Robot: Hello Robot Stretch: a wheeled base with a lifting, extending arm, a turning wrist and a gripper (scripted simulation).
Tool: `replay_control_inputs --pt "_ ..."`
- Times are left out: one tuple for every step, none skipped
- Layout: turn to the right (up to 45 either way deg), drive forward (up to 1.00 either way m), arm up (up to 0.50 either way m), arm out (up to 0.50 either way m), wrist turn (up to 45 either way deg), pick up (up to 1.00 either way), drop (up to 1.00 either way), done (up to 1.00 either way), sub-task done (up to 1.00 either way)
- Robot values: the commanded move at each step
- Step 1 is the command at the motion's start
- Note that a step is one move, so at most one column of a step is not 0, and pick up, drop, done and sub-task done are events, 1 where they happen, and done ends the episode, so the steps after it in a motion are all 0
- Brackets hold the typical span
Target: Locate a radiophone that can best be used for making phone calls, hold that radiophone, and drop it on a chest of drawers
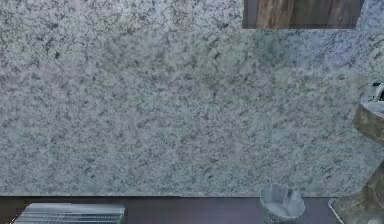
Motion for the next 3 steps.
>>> replay_control_inputs --pt "45.0 0.00 0.00 0.00 0.0 0.00 0.00 0.00 0.00" --pt "0.0 0.05 0.00 0.00 0.0 0.00 0.00 0.00 0.00" --pt "-45.0 0.00 0.00 0.00 0.0 0.00 0.00 0.00 0.00"
